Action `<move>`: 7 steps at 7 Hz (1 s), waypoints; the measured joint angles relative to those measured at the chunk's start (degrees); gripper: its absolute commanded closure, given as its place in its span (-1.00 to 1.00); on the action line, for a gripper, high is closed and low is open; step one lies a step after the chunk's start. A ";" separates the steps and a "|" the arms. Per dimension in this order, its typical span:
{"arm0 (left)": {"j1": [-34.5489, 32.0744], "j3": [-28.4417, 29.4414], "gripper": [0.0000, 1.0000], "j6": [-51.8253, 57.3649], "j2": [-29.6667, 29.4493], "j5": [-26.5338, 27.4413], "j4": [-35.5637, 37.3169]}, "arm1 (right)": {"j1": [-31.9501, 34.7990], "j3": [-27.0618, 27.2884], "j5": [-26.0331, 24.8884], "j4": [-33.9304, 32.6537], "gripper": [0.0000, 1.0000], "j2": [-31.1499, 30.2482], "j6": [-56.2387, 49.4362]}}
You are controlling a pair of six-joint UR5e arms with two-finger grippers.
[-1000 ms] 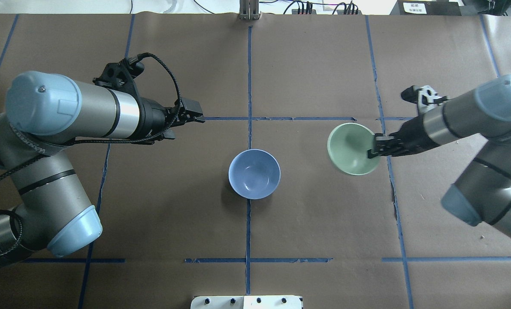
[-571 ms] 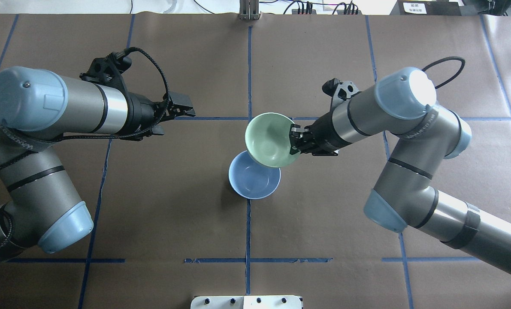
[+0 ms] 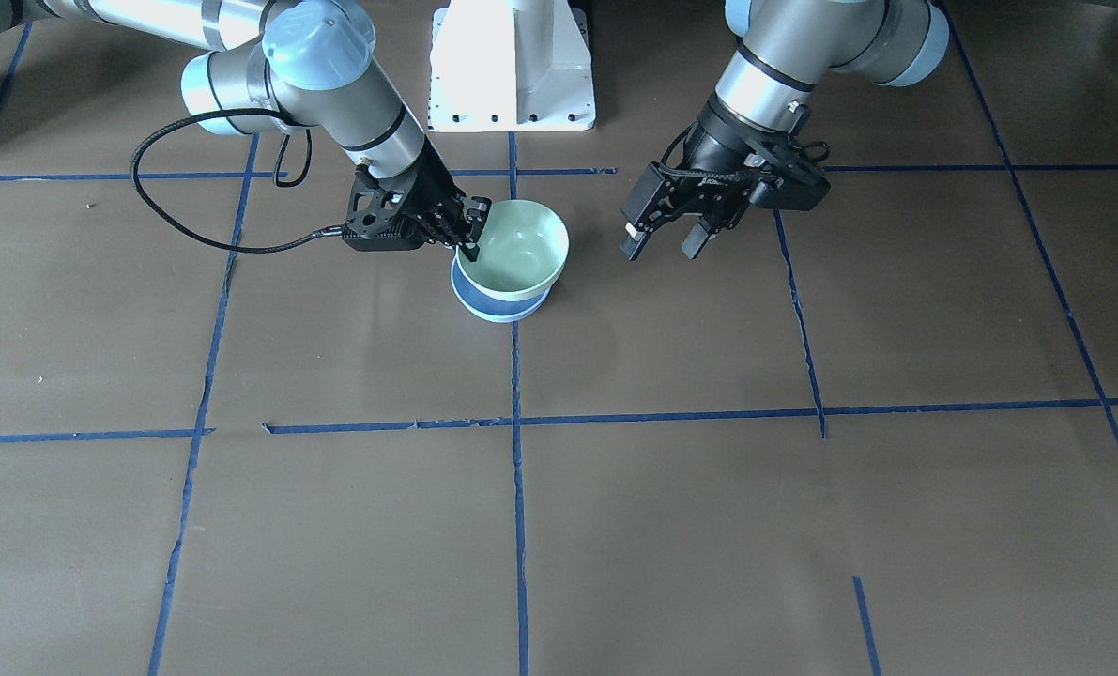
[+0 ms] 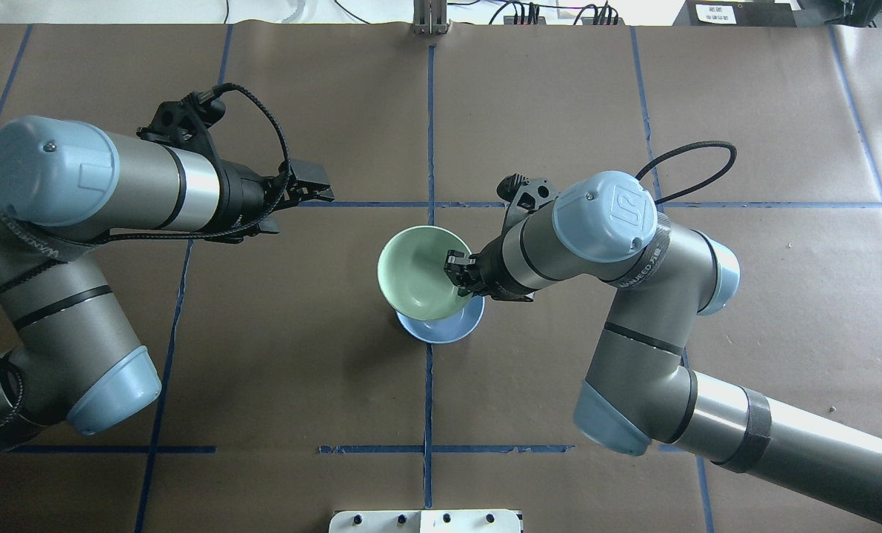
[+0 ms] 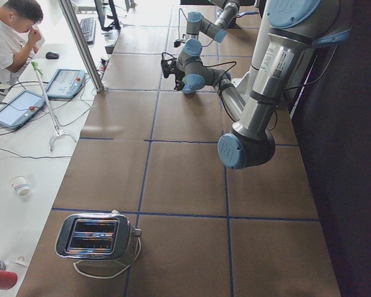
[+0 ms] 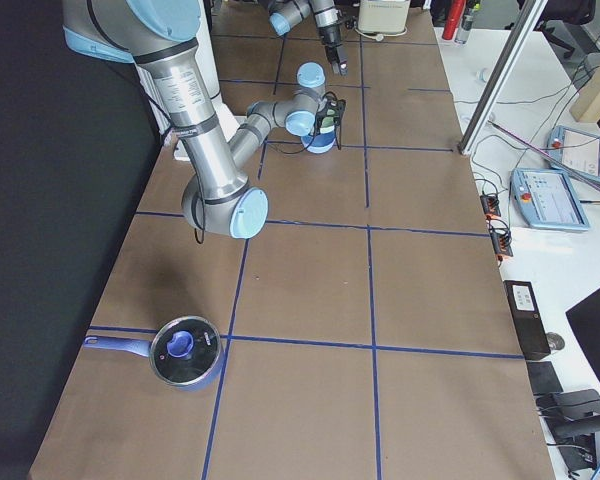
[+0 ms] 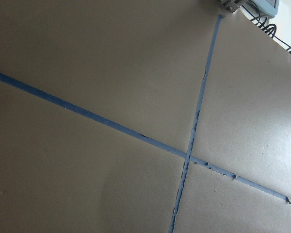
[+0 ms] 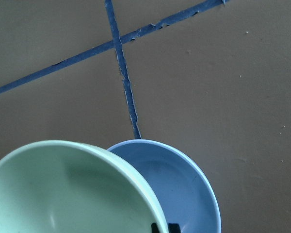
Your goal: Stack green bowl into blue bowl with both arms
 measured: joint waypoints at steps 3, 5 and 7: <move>0.00 0.03 -0.96 0.00 0.01 0.04 0.03 | -0.74 -1.82 -0.61 0.01 0.97 0.11 0.15; 0.00 -0.06 -0.97 0.00 0.00 0.04 0.00 | -0.78 -2.64 -0.81 -0.01 0.67 -0.07 0.07; 0.00 -0.33 -0.97 -0.02 0.00 0.10 0.03 | -1.06 -2.93 -0.99 -0.01 -1.00 -0.42 0.01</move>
